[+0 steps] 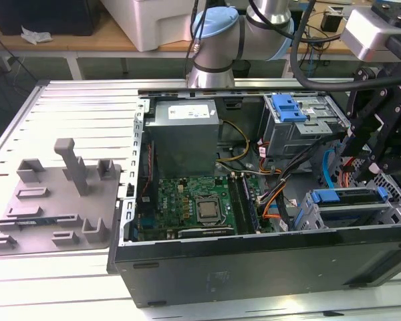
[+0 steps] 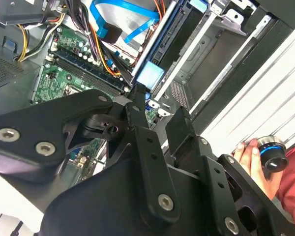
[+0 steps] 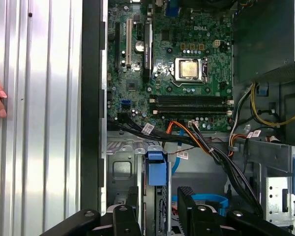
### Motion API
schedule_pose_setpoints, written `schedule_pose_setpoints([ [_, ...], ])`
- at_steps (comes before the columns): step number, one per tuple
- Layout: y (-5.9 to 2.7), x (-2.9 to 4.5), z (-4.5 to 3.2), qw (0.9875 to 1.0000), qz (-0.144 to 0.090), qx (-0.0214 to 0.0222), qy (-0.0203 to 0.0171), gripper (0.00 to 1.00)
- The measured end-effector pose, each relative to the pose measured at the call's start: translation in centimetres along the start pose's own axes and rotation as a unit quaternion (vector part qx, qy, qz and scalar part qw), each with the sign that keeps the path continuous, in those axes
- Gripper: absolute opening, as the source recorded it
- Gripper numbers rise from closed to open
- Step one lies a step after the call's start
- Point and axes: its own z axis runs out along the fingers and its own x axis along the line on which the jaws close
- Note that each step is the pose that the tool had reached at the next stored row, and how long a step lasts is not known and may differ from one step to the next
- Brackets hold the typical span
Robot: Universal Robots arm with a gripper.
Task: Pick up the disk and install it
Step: 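Insert the disk into the insertion slot, then insert the first disk wire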
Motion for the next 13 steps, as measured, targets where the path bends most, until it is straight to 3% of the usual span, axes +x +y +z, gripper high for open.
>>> schedule_pose_setpoints([
  [13, 0.00, 0.00, 0.02, 1.0000, 0.000, 0.0000, 0.0000, 0.44],
])
